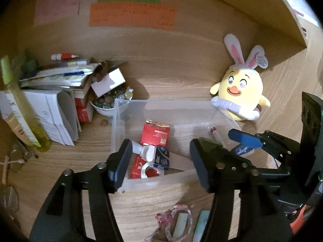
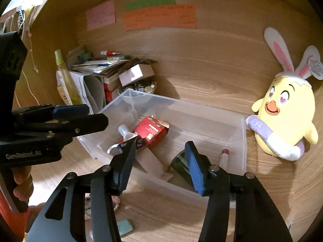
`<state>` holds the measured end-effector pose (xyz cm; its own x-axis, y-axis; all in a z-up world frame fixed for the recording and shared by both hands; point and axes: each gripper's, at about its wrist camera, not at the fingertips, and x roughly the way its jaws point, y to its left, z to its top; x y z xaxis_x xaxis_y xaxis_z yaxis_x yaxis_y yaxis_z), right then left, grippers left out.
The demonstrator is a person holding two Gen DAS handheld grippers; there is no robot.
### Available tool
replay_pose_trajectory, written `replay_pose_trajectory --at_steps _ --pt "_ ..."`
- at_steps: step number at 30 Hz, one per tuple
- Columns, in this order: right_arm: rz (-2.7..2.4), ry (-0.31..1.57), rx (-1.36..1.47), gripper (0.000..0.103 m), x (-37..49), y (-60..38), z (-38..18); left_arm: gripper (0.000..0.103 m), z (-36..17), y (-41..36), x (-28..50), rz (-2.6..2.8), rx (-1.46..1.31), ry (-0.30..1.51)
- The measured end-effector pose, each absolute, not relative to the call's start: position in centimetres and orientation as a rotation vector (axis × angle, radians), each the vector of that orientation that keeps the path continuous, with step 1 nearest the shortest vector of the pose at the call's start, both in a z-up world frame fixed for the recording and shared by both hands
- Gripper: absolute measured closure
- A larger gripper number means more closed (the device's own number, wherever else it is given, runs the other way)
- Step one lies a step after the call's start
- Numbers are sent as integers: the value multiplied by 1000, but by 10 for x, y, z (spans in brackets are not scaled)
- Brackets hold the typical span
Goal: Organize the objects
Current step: 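Move both tools back to the remaining items on the desk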
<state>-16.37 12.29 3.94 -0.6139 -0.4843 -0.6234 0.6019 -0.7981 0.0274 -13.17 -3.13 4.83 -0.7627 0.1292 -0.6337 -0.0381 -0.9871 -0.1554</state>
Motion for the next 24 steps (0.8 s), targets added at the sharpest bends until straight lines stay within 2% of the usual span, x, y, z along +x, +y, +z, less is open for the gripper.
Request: replay_pose_trajectory --at_steps 3,8,15,24 --pt "-2372 254 818 47 -154 127 42 34 50 -30 -119 2881 -1032 -176" --pt "-2364 254 796 46 -137 134 44 26 51 -28 -97 2902 -1030 -136" --pt "-2356 268 806 45 -116 143 35 19 44 -30 -71 2927 -1071 -112" --pt "-2341 257 882 45 -103 151 13 19 22 -36 -48 2941 -1153 -95"
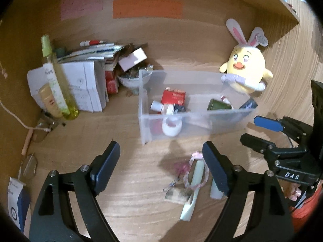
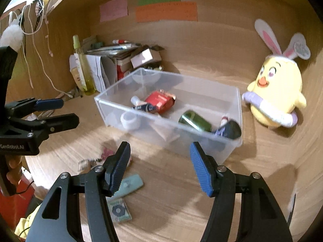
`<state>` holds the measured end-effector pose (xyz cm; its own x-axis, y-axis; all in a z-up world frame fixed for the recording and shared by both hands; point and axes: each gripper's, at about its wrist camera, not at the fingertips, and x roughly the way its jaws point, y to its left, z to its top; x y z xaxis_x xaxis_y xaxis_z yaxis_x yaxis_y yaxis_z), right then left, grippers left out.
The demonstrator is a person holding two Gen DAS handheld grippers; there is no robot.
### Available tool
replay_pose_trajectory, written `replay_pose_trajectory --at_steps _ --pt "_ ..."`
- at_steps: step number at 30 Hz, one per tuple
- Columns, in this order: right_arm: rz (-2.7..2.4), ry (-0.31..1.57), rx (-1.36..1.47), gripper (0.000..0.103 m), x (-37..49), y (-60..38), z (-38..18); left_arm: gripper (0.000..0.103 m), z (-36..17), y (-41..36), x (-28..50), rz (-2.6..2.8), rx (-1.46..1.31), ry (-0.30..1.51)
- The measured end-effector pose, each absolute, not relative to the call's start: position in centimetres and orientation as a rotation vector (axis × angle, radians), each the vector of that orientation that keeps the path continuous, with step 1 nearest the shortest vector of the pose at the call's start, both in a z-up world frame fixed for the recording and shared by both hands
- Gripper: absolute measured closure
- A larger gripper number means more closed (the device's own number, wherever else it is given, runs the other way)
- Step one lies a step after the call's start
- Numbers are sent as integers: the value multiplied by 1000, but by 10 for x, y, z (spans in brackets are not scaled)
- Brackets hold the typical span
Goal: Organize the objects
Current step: 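Move both tools back to the remaining items on the desk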
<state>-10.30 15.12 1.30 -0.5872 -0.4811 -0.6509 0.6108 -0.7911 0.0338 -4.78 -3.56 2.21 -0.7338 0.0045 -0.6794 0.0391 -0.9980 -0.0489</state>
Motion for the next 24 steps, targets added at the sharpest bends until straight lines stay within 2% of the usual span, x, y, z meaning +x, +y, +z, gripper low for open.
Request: replay_pose_trajectory --at_steps 17,19,20,21,24 --pt "-2188 292 1033 45 -84 135 -28 19 -40 -35 -26 -2846 1385 163" --pt "-2167 318 1031 38 -80 130 -31 19 -44 -33 -26 -2849 1401 162" --pt "-2157 327 1024 29 -77 128 -33 19 -45 -33 -26 -2850 1404 161" --pt "-2151 335 1018 25 -75 127 -33 19 -47 -32 -26 -2850 1408 163" --pt "-2124 383 1004 23 -69 120 -34 19 -52 -35 -28 -2854 1432 200"
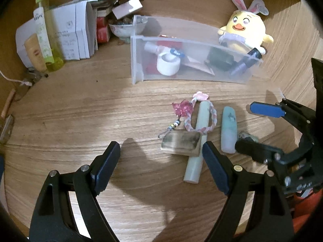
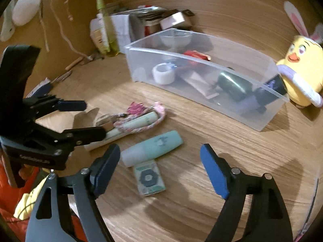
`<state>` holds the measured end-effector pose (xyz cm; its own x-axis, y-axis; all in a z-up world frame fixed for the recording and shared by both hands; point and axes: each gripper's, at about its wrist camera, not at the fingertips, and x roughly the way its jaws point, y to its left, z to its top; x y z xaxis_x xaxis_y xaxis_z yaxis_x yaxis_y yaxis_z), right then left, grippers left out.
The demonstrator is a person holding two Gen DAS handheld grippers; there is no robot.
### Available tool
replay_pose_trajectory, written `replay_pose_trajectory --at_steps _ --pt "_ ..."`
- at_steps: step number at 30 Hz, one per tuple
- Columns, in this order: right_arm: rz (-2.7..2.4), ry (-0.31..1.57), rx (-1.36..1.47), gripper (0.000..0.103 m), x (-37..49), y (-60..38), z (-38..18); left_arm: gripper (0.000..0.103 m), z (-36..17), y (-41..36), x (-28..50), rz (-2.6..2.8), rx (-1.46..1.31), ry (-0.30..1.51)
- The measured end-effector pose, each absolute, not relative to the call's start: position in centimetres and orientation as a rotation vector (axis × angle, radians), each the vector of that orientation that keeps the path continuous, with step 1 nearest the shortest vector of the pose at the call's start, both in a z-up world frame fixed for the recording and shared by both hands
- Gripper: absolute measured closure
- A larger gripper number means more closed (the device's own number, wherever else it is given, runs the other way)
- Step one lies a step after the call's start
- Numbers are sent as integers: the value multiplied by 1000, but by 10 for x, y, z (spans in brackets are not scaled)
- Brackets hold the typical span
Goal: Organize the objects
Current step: 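Move both tools back to the remaining items on the desk, then grasp the wooden block with the left tool while the right tool grasps the mint-green tube, then carry the wooden block and mint-green tube over the clear box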
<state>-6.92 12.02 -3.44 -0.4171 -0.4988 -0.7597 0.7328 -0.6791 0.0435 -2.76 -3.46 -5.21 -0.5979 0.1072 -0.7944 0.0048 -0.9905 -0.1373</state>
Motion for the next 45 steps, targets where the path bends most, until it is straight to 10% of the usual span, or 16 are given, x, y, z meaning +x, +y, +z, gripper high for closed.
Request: replay_pose_trajectory --at_steps 10,21,45 --pt "-2073 519 1020 23 -73 105 -43 28 -52 -40 -34 2716 -1364 -258" --pt "-2058 521 1052 28 -81 99 -50 61 -50 -37 -40 2624 -1312 -317" --pt "-2183 381 973 32 -92 125 -21 63 -30 -52 -21 2799 -1285 -296"
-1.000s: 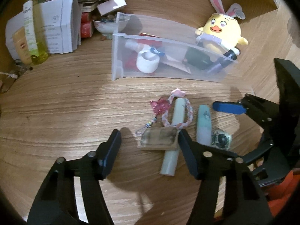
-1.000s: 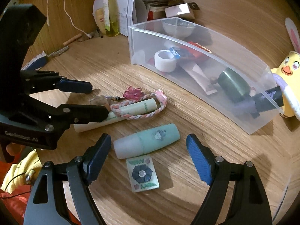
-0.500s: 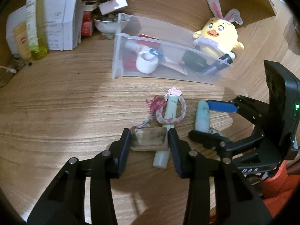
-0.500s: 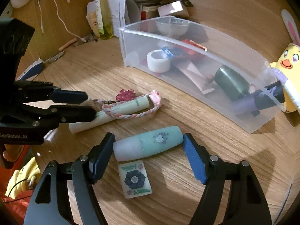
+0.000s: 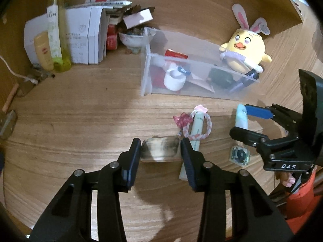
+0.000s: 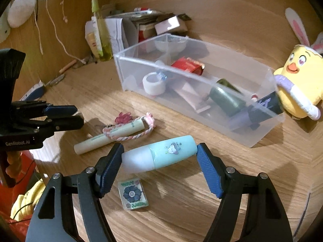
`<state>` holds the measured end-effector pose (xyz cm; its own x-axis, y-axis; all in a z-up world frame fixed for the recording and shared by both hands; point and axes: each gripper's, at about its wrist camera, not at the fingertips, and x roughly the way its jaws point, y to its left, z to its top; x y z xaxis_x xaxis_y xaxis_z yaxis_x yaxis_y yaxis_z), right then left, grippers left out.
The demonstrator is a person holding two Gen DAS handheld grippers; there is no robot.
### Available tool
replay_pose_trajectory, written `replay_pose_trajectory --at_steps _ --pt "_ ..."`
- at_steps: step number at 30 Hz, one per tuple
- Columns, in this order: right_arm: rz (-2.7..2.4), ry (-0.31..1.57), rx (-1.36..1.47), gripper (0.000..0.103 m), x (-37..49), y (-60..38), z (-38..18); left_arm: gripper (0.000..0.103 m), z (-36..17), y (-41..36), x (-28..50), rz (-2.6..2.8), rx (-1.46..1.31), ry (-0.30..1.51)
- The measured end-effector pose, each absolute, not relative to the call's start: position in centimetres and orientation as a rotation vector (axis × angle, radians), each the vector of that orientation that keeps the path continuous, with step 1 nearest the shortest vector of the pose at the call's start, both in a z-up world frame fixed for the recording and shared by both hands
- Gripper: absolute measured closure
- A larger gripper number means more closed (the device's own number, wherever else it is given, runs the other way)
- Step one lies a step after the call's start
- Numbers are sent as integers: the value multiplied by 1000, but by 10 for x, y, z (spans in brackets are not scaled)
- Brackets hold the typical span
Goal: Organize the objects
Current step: 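Carry the wooden block and mint-green tube over the clear box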
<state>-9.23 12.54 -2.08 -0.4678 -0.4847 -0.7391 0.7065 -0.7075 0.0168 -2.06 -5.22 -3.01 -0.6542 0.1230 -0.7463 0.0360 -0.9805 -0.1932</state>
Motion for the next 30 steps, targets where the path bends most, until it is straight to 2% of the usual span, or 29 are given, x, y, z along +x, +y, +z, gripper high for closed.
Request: replay_pose_trajectory --at_steps 30 --pt "-2324 226 821 32 -130 150 37 63 20 -27 -78 2868 -1077 -180"
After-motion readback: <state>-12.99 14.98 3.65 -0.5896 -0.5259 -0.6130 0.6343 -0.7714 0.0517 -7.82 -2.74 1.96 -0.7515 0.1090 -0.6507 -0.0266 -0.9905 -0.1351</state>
